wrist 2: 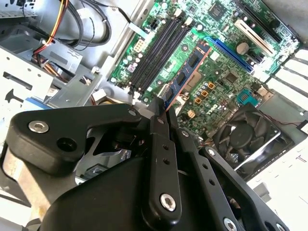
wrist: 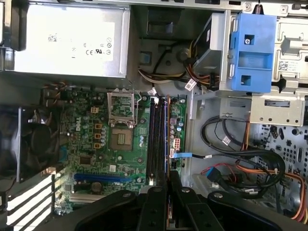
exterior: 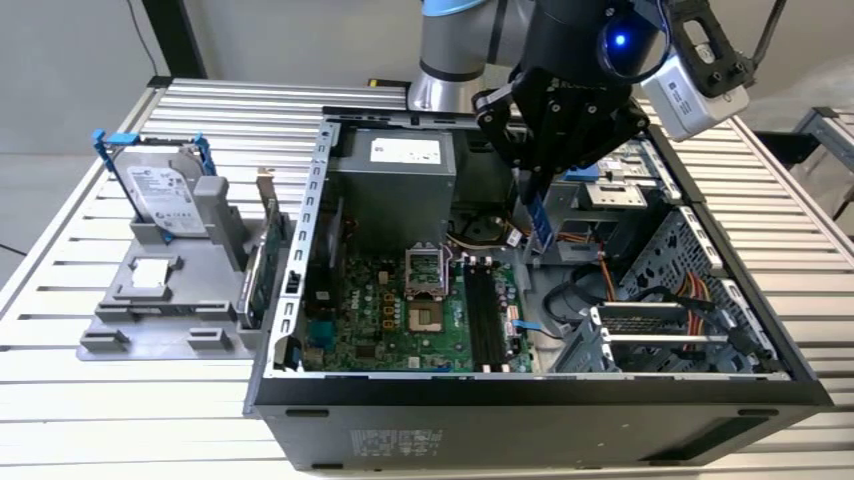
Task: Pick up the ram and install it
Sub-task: 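Insert the ram into the slot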
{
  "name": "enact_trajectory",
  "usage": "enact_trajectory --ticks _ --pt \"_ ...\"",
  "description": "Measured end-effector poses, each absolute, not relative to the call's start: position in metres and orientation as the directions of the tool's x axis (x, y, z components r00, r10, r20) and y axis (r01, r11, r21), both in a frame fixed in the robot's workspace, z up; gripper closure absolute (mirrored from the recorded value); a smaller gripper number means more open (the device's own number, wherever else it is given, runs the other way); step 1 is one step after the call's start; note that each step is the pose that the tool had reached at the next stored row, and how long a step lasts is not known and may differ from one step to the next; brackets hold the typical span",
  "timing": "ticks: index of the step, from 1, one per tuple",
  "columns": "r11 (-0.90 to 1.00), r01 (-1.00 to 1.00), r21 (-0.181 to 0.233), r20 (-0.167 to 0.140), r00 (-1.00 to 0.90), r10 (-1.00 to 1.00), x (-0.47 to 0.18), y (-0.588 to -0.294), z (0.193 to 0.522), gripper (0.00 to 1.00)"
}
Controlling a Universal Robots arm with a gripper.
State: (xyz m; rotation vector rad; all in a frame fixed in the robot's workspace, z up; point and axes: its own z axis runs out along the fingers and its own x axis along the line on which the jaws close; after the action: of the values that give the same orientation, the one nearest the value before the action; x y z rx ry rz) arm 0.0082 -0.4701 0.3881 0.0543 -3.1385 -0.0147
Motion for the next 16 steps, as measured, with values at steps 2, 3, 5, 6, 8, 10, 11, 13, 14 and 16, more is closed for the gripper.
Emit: enact_trajectory --ticks 2,3,5,6,8,10,11,13,14,16 --pt "0.999 -0.035 0.009 0.003 -0.999 -0.035 0.0082 -0.4701 0.3873 1.0" --pt "0.999 -0.035 0.008 0.003 -0.999 -0.035 0.0082 -0.4701 0.3868 1.0" --pt "0.999 -0.035 0.008 0.003 -0.999 -0.035 0.0082 -0.4701 0.386 1.0" --pt "0.999 -0.035 0.007 0.003 -0.999 -0.035 0.0082 -0.47 0.3855 1.0" --pt "0.999 -0.035 0.006 0.003 -0.999 -0.035 0.0082 -0.47 0.3847 1.0" --pt "0.999 -0.035 0.006 0.003 -0.999 -0.035 0.0082 -0.47 0.3838 1.0" --pt "0.999 -0.035 0.005 0.003 -0.999 -0.035 0.0082 -0.47 0.3835 1.0" --pt "0.999 -0.035 0.005 0.003 -0.999 -0.035 0.0082 -0.47 0.3826 1.0" --pt "0.999 -0.035 0.004 0.003 -0.999 -0.035 0.0082 -0.4699 0.3822 1.0" --pt "0.999 -0.035 0.004 0.003 -0.999 -0.035 0.0082 -0.4699 0.3813 1.0"
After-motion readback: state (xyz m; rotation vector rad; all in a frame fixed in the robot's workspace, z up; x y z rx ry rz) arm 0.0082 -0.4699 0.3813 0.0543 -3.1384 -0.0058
